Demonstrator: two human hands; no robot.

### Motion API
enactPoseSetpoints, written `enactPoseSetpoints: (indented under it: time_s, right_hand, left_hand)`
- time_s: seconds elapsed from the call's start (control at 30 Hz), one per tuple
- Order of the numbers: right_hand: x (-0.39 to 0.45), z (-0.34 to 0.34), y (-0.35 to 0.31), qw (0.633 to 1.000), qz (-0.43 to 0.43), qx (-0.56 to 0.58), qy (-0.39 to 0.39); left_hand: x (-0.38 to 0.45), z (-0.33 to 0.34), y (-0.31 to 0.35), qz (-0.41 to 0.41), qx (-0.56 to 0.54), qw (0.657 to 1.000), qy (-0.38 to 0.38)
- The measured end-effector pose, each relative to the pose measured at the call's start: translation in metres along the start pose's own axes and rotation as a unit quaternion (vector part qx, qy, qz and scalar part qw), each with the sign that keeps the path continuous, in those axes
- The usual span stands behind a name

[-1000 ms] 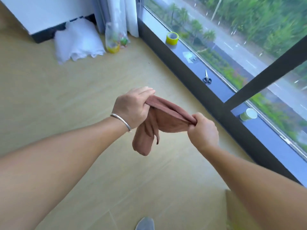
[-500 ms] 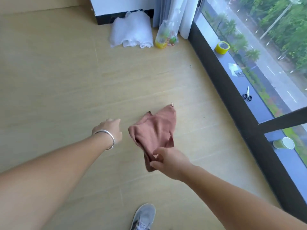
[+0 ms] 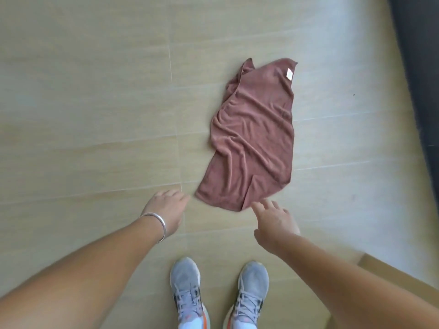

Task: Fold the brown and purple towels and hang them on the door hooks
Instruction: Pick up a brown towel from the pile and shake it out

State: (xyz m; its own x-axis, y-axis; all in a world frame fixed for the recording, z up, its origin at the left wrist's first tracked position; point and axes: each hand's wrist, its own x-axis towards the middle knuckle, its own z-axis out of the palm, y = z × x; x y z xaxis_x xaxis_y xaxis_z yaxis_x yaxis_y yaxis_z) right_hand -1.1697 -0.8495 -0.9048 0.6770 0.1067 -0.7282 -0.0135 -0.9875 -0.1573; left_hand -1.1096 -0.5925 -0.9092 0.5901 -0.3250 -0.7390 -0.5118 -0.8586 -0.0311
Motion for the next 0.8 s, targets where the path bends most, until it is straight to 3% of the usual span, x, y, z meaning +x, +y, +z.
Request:
enactPoseSetpoints:
  time_s: [0.1,0.3,0.43,0.57,0.63,0.8]
  right_hand:
    - [0.040,0.036,0.009,0.998,-0.011,-0.057,0.022]
    - [0.159,0.077,0.034,0.982,-0.052,-0.162,0.084]
    - [0.214,0.106,0.052,0.977,-0.050,-0.194,0.067]
    - [0.210,0.142,0.054,0.977,-0.002,-0.175,0.125]
    - [0.194,0.150,0.051,0.980,0.007,-0.151,0.130]
    - [0.135,0.150,0.052,0.989,0.049,-0.113,0.086]
  left_hand:
    - [0.041,0.042,0.017,0.067,0.022,0.997,0.014]
    - [0.148,0.111,0.038,0.113,0.049,0.991,0.048]
    - [0.203,0.148,0.041,0.107,0.087,0.989,0.048]
    - [0.220,0.169,0.038,0.140,0.066,0.966,0.208]
    - [0.217,0.175,0.038,0.141,0.067,0.958,0.241]
    - [0.168,0.184,0.047,0.055,0.034,0.987,0.148]
